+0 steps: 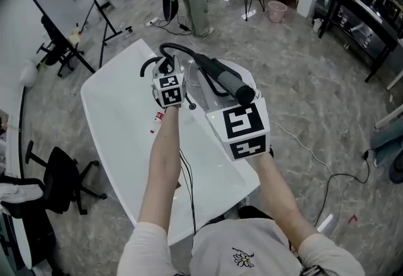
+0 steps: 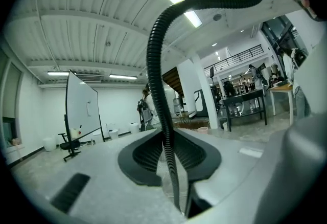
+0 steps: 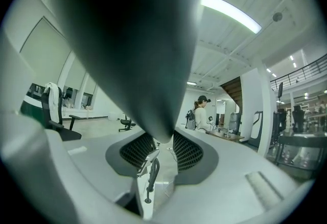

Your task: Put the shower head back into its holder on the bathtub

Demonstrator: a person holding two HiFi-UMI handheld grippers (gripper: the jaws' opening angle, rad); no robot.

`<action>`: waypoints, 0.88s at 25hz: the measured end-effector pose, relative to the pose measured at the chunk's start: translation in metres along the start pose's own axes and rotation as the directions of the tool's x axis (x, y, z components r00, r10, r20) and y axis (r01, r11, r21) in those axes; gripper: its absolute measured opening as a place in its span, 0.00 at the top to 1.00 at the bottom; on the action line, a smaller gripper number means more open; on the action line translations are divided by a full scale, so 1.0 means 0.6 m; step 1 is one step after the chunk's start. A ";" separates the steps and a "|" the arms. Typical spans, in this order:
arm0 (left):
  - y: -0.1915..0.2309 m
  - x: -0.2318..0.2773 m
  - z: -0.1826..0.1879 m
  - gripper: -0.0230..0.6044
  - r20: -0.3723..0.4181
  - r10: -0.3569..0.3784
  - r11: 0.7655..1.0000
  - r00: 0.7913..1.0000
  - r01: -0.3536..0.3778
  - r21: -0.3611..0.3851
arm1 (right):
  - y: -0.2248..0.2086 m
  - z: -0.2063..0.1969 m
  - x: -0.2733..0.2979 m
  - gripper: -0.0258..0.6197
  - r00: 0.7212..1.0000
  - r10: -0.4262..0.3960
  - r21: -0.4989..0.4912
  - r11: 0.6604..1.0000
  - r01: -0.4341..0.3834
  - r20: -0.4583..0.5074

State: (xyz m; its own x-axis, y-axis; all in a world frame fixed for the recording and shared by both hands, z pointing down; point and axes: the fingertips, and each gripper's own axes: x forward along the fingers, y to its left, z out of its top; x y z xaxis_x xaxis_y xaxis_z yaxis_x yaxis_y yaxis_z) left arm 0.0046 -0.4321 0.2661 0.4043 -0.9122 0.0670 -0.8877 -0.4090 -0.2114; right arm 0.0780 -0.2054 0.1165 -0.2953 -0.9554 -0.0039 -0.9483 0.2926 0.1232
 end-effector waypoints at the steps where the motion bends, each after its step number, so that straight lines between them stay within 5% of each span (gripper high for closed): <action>1: -0.012 0.001 -0.001 0.87 0.000 -0.017 1.000 1.000 0.017 -0.005 | 0.003 0.001 -0.001 0.74 1.000 0.003 -0.013 1.000 -0.003 -0.001; 13: -0.087 -0.015 -0.215 0.87 -0.217 -0.105 0.993 0.971 0.090 -0.076 | 0.048 -0.086 0.053 0.74 0.989 0.085 -0.021 0.996 -0.088 -0.117; 18: -0.095 -0.010 -0.298 0.84 -0.306 -0.186 0.976 0.933 0.140 -0.167 | 0.059 -0.127 0.079 0.74 0.984 0.109 0.021 0.994 -0.107 -0.142; 22: -0.093 -0.015 -0.359 0.82 -0.364 -0.199 0.975 0.910 0.148 -0.164 | 0.065 -0.162 0.112 0.74 0.975 0.129 0.032 0.992 -0.125 -0.183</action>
State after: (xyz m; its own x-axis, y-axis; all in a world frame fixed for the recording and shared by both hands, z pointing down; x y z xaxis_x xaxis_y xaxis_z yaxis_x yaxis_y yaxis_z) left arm 0.0031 -0.4070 0.4873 0.4646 -0.7579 0.4580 -0.8422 -0.5380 -0.0359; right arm 0.0325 -0.2624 0.2176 -0.3884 -0.9009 0.1939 -0.9073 0.4107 0.0905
